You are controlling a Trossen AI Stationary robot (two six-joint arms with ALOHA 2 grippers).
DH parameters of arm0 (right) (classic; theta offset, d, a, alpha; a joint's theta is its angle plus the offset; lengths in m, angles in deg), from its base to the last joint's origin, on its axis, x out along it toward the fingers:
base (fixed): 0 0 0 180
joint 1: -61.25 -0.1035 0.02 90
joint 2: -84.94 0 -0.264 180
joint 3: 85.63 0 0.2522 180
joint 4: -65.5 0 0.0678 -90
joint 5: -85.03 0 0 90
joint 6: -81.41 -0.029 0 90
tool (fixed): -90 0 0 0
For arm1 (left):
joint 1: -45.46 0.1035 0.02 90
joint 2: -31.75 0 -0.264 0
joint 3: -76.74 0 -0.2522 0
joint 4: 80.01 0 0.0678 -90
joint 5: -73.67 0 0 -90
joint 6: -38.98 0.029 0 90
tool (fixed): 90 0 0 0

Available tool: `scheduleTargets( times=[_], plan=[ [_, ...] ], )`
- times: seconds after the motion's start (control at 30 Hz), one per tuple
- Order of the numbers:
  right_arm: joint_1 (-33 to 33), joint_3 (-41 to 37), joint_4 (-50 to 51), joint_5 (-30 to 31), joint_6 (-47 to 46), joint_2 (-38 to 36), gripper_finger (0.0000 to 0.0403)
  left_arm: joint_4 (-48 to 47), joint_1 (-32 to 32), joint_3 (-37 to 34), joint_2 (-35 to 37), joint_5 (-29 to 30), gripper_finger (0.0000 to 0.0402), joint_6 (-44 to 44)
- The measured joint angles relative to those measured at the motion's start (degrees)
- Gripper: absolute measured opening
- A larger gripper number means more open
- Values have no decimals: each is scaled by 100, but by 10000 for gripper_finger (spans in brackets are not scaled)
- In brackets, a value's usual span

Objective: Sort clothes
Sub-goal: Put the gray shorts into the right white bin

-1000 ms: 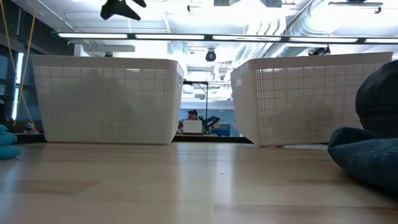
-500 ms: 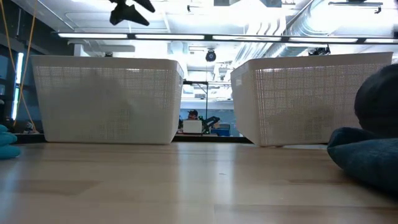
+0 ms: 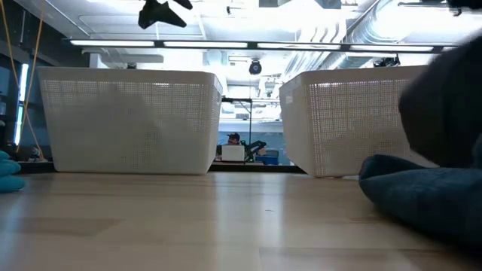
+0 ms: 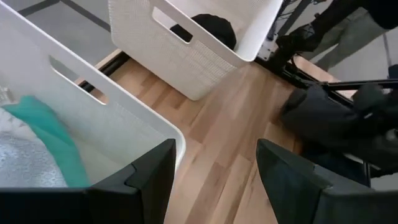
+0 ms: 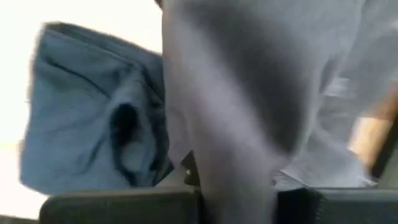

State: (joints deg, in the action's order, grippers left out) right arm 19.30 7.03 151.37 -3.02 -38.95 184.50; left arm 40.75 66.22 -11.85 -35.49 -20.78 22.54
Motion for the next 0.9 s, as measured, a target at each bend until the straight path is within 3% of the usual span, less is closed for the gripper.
scheduleTargets(
  times=[0.17,0.23,0.47,0.6,0.7,0.9],
  plan=[
    [96,1481,1739,449,209,-5,13,57,-20,0,0,0,211,0],
    [209,1922,1807,893,534,-55,7,102,-20,0,0,-2,211,-2],
    [765,3572,1562,4125,2677,-110,13,305,-86,0,-2,-4,211,-119],
    [1311,4606,1795,5293,4195,-138,5,299,-227,0,-2,-10,211,-165],
    [1959,5179,1797,5362,5698,-217,5,301,-356,0,-2,-13,211,-257],
    [3860,5528,1785,4695,7989,-621,5,299,-633,0,-2,-9,211,-489]
  ],
)
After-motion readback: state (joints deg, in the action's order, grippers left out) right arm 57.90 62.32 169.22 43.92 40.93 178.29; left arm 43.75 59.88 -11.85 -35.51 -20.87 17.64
